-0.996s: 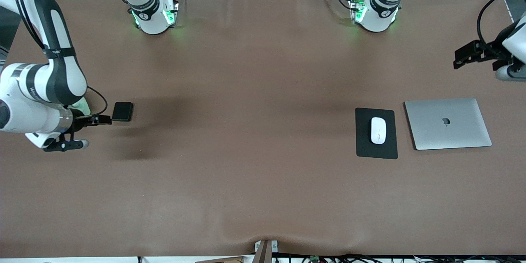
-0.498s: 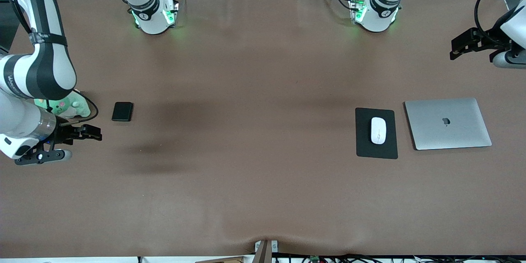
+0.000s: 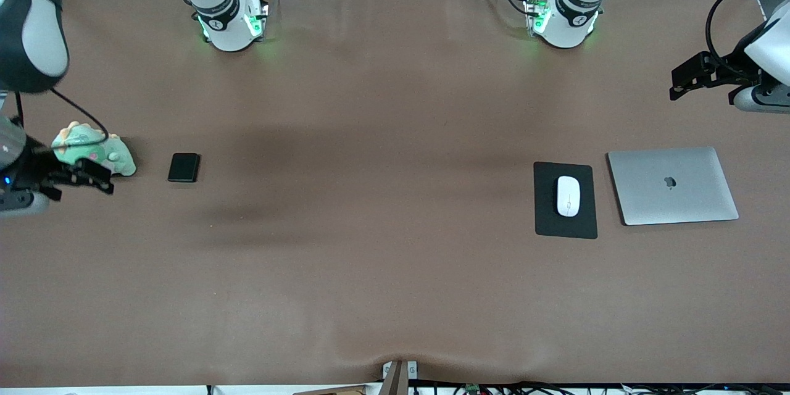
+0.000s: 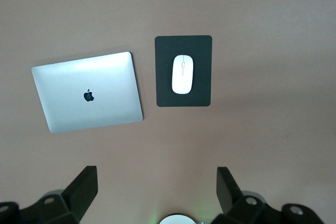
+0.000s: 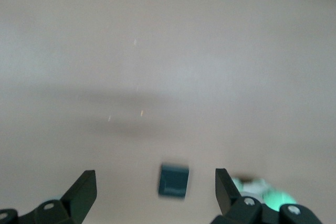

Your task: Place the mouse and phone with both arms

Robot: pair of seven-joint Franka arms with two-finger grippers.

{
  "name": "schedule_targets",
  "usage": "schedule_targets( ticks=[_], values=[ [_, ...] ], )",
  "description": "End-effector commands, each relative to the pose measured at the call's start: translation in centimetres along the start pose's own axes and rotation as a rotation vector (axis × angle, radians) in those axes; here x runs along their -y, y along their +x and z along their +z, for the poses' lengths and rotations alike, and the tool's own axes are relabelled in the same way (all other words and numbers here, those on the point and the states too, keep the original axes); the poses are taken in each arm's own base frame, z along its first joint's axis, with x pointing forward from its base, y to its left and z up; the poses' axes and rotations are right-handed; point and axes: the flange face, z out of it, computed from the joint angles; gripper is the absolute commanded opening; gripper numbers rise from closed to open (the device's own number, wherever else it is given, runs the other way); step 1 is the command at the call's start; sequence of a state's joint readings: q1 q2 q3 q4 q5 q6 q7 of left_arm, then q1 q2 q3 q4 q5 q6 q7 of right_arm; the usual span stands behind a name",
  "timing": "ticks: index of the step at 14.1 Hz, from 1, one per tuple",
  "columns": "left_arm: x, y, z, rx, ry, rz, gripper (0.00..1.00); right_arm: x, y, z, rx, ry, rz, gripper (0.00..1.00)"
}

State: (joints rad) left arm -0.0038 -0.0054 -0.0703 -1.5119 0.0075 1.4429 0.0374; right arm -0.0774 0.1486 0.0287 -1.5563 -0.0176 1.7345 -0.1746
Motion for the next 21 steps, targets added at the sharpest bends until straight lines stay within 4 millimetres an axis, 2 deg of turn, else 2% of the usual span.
schedule_targets(
  ticks=[1,2,4,6,8,11,14,19,21],
  values=[
    [0.3,0.0,-0.7,-0.015,-0.021,-0.018,1.0,-0.2,-3.8,-3.5,0.046,0.015,0.016,1.0],
    [0.3,0.0,-0.7,-0.014,-0.021,-0.027,1.0,0.1,-4.9,-4.9,0.055,0.017,0.013,1.0],
    [0.3,0.1,-0.6,-0.015,-0.025,-0.036,1.0,1.4,-7.4,-6.2,0.11,0.032,-0.004,1.0],
    [0.5,0.1,-0.6,-0.015,-0.024,-0.039,1.0,1.5,-9.8,-6.2,0.119,0.043,-0.002,1.0],
    [0.6,0.2,-0.4,-0.01,-0.013,-0.03,1.0,1.4,-10.6,-6.0,0.133,0.047,0.001,1.0],
    [0.1,0.1,-0.6,-0.01,-0.009,-0.026,1.0,1.7,-10.7,-6.2,0.15,0.048,-0.003,1.0],
    [0.0,0.0,-0.7,-0.009,-0.008,-0.017,1.0,1.5,-9.8,-8.0,0.096,0.023,-0.006,1.0],
    [-0.2,-0.2,-0.6,-0.001,-0.009,-0.021,1.0,1.7,-9.0,-8.9,0.06,0.016,-0.007,1.0],
    [-0.2,-0.2,-0.6,0.001,-0.009,-0.023,1.0,1.7,-8.6,-8.5,0.067,0.02,-0.007,1.0]
  ],
)
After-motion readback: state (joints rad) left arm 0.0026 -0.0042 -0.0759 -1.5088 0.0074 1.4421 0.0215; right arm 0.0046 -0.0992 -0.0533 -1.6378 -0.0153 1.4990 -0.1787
